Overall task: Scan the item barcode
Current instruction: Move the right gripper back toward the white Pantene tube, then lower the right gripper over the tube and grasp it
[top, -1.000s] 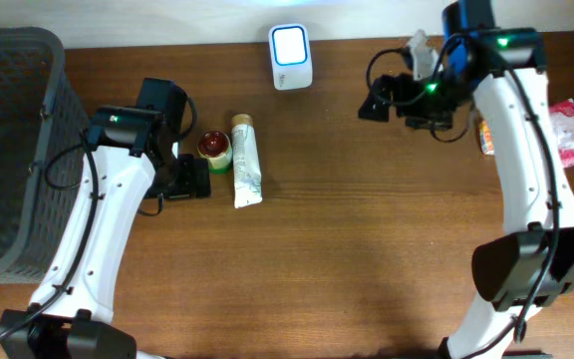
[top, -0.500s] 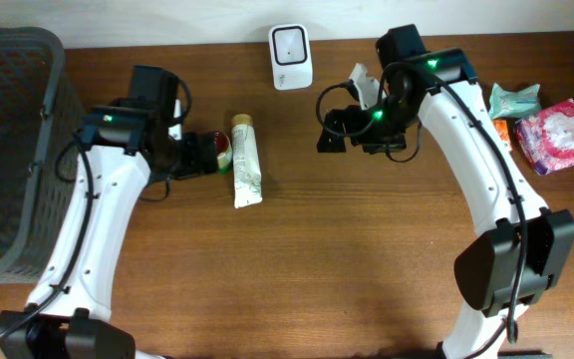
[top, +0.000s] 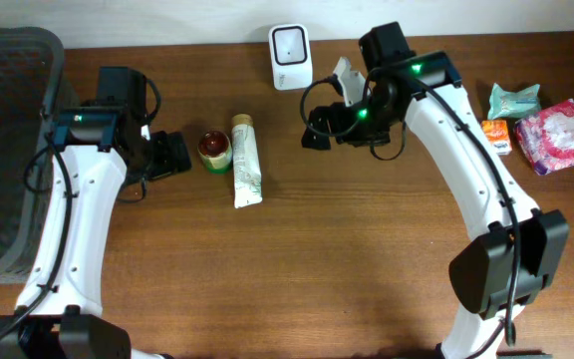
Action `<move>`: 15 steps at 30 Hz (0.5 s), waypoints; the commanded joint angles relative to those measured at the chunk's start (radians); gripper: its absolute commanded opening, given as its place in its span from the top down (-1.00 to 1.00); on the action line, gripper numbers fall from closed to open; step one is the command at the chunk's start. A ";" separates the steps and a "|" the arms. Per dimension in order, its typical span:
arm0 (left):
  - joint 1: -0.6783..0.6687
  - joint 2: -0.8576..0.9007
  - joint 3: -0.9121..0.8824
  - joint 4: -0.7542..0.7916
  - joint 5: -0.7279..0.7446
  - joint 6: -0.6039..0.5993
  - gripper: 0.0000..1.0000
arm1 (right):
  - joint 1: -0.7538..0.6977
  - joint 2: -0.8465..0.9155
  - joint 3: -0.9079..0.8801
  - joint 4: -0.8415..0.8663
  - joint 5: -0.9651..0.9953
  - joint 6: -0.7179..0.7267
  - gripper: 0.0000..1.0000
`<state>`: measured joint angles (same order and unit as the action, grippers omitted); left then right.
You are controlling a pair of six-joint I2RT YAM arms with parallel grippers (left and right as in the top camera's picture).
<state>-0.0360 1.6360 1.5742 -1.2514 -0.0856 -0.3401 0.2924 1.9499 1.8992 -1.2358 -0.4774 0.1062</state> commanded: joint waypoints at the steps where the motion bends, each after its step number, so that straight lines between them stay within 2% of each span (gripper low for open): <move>1: 0.006 -0.015 -0.003 -0.007 -0.105 -0.001 -0.98 | 0.041 -0.006 -0.005 -0.005 -0.011 0.008 -0.98; 11: 0.006 -0.015 -0.003 -0.018 -0.111 -0.004 -0.98 | 0.188 0.006 -0.005 0.049 0.002 0.013 -0.97; 15: 0.006 -0.015 -0.003 -0.018 -0.110 -0.004 -0.98 | 0.203 0.055 -0.005 0.091 0.002 0.087 -0.97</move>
<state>-0.0360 1.6360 1.5742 -1.2675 -0.1772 -0.3408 0.4831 1.9575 1.8988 -1.1656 -0.4770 0.1371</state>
